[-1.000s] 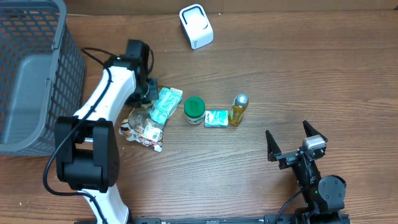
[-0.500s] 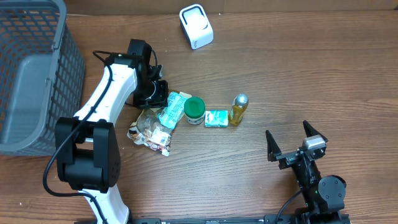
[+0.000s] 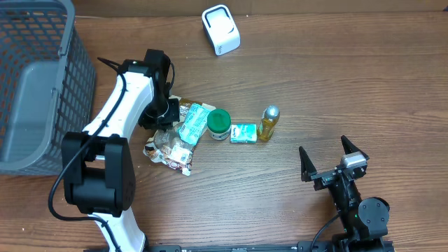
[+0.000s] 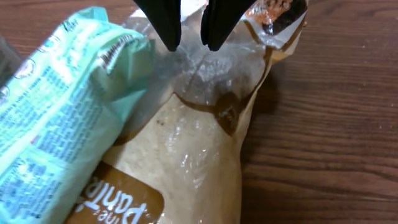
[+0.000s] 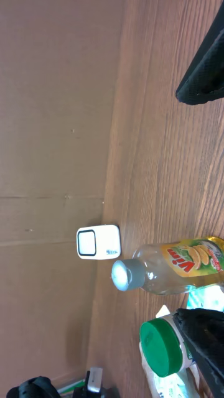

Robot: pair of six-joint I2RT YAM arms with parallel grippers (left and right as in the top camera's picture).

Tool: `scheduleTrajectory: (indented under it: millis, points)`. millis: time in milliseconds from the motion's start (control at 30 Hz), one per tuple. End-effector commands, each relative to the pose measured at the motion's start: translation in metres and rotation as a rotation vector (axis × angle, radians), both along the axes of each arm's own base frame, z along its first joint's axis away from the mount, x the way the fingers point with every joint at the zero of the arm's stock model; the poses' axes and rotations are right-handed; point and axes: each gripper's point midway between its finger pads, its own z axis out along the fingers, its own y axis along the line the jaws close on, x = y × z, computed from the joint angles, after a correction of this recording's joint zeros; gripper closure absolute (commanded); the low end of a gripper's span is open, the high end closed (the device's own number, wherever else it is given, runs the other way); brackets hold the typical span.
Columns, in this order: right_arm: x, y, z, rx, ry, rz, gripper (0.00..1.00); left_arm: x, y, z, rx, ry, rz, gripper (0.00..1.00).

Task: Scan the item barcode
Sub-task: 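Open the left gripper and raise it above the packets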

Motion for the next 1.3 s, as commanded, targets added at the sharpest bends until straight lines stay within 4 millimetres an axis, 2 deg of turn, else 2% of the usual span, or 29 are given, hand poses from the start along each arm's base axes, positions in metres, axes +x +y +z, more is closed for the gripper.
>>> scheduleTrajectory:
  millis: [0,233,467,733,867,1133,1267]
  points:
    - [0.000,0.001,-0.002,-0.001,-0.002,0.004,0.00,-0.011,0.004,-0.016,0.032,0.030,0.027,0.89]
    - [0.000,0.000,-0.002,-0.001,-0.002,0.003,0.00,-0.013,0.009,-0.036,0.059,0.007,0.055,0.89]
    - [0.000,0.000,-0.002,-0.001,-0.002,0.003,0.00,-0.004,0.038,-0.034,0.213,-0.050,0.235,0.91]
    - [0.000,0.000,-0.002,-0.001,-0.002,0.003,0.00,0.014,0.044,-0.033,0.198,-0.114,0.287,0.90]
    - [0.000,0.000,-0.002,-0.001,-0.002,0.003,0.00,0.021,0.045,-0.018,0.197,-0.120,0.278,0.88]
    - [0.000,0.000,-0.002,-0.001,-0.002,0.003,0.00,0.055,0.046,0.047,0.180,-0.208,0.254,0.84]
    - [0.000,0.001,-0.002,-0.001,-0.002,0.004,0.00,0.073,0.049,0.068,0.166,-0.278,0.258,0.80]
